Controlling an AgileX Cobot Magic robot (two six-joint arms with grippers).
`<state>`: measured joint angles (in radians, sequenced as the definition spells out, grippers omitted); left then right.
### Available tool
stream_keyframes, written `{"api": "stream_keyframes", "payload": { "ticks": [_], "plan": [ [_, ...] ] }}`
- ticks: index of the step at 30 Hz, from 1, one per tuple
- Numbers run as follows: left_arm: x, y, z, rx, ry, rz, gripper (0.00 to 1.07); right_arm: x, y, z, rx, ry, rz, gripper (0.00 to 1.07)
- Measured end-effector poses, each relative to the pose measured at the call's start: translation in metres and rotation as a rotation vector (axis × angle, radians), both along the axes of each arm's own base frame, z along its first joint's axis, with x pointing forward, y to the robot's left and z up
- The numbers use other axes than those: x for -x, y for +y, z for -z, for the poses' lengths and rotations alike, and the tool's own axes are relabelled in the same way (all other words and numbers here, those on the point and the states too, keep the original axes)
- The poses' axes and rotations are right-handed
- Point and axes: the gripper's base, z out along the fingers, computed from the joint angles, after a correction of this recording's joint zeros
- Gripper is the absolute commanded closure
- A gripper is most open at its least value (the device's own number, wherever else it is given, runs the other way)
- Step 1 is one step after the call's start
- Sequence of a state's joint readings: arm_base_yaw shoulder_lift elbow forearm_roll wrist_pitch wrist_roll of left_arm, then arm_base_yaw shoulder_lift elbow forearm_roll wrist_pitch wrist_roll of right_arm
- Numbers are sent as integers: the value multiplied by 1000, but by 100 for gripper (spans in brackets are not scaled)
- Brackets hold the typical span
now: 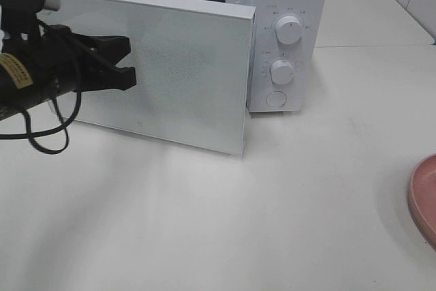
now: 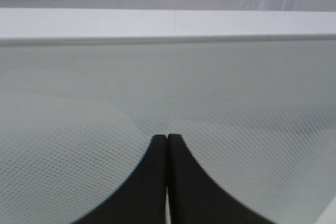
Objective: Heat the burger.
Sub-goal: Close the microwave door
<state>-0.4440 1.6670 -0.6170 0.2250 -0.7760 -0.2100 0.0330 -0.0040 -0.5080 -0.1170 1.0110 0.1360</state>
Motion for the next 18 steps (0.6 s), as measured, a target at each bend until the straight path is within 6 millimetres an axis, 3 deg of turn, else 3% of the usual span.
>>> {"api": "stream_keyframes", "payload": {
  "ticks": [9,18],
  "plan": [
    [-28,-47,3,58,-13,-6,107,0,0,0,0,0,0,31],
    [-48,-76,5,84,-38,16,107,0,0,0,0,0,0,31]
  ]
}}
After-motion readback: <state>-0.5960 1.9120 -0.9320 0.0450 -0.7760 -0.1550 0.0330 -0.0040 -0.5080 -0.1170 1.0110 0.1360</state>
